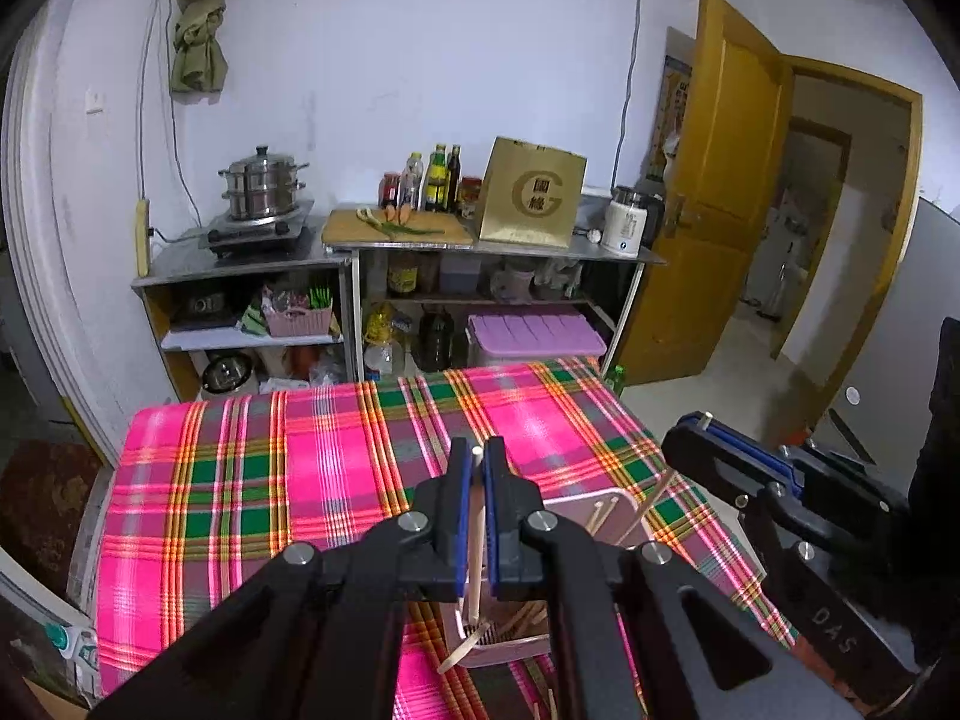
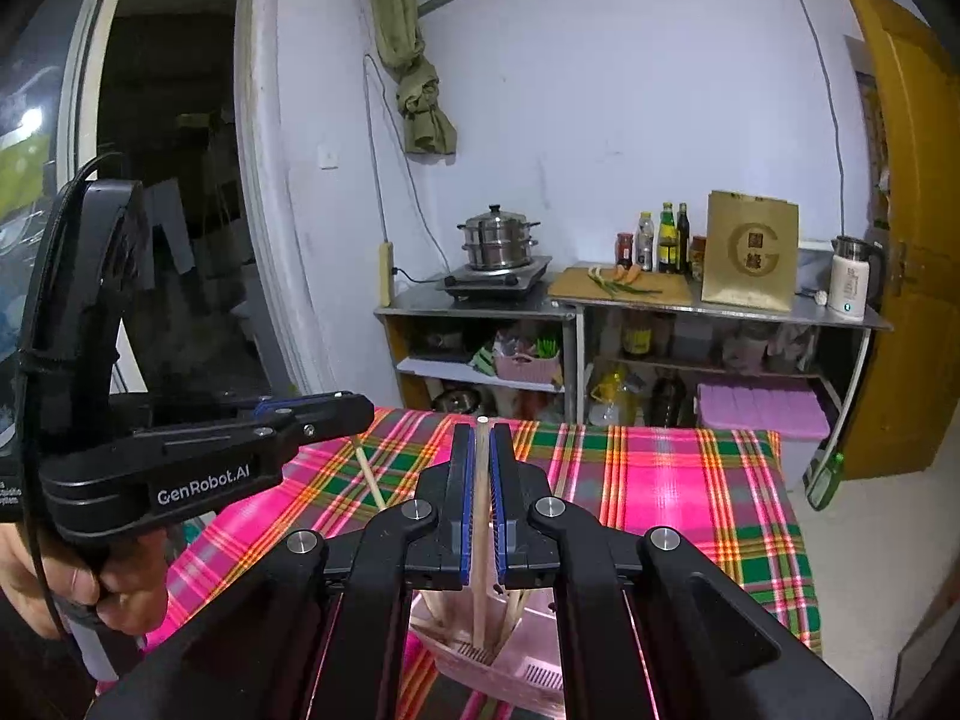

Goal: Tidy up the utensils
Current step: 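Lower both chopsticks into the basket compartments and open both tools, then move both open tools back down to the remaining chopsticks, then close the left tool on a bamboo chopstick while the right tool grasps another, then lift both held chopsticks upright and carry them toward the pink basket, then lower both chopsticks into the basket compartments and open both tools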

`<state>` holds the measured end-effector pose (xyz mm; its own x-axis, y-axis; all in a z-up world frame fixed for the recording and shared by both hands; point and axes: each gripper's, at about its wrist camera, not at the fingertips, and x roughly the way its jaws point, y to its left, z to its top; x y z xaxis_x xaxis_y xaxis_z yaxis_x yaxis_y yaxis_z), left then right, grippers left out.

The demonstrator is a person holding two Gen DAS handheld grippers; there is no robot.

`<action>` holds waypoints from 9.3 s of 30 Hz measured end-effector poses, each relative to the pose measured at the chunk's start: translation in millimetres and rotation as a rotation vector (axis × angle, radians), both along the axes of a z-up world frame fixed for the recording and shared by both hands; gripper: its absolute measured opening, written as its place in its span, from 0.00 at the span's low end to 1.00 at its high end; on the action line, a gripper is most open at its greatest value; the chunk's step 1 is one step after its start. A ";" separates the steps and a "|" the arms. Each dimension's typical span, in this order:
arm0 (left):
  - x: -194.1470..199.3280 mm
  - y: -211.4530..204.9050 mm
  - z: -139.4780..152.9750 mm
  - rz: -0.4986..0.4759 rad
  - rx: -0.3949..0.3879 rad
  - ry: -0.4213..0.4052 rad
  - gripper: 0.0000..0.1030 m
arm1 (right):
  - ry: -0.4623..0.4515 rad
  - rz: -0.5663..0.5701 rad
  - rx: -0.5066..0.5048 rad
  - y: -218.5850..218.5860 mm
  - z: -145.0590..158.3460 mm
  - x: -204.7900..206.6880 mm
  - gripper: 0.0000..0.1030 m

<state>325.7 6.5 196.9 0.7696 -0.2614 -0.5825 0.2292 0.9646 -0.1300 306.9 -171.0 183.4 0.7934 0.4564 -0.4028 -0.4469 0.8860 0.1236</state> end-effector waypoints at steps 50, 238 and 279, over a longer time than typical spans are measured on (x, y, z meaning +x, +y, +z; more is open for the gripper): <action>-169.9 30.7 -88.8 0.024 -0.016 -0.038 0.22 | 0.075 -0.005 -0.024 -51.7 -75.2 -142.3 0.26; -140.8 -21.3 -102.0 -0.082 0.055 0.062 0.05 | 0.559 -0.112 -0.254 -10.6 -203.9 -65.8 0.05; -148.7 -18.6 -33.4 -0.095 0.051 -0.039 0.06 | 0.103 -0.025 -0.045 -46.1 -31.3 -124.2 0.04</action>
<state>177.0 -12.1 163.5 0.7649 -0.3052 -0.5673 0.3240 0.9434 -0.0706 182.7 -217.1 152.1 0.7579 0.4166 -0.5021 -0.4116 0.9024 0.1274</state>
